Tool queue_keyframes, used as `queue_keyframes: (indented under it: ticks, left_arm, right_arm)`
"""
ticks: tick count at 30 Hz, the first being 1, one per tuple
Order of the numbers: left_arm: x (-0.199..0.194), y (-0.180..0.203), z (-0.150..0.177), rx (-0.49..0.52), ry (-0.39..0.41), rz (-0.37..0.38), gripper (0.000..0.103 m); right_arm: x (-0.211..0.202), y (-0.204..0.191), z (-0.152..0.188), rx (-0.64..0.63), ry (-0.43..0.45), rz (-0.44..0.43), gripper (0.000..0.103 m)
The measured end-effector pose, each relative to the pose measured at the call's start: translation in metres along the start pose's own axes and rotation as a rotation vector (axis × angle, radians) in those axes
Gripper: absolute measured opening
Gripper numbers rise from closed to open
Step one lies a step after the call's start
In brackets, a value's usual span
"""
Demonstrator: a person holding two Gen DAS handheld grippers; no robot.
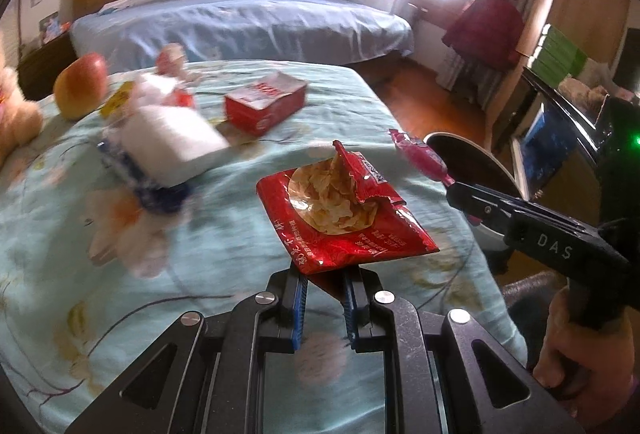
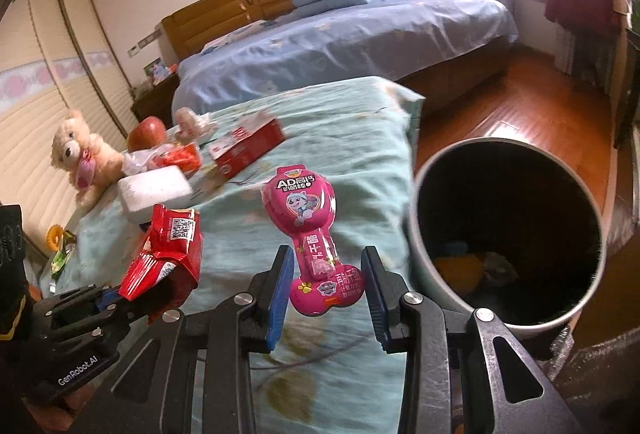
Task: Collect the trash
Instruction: 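Carry the red chip bag and pink toothbrush toward the trash bin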
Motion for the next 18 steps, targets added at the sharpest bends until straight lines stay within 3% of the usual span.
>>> queue_keyframes:
  ticks: [18]
  left_arm:
    - [0.041,0.065,-0.03,0.125,-0.03,0.041,0.014]
  right_arm:
    - [-0.025,0.078,0.0,0.117,0.042,0.091,0.035]
Point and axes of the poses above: each gripper's, at about its wrist camera, not at the fingertips, and x roughly the way its jaws point, y to its right, z to its underside, the point moved 8 cm from there along x, roughly the way its jaws point, and after that the axes turned 6 degrees about -y, right-handed, at the moved point
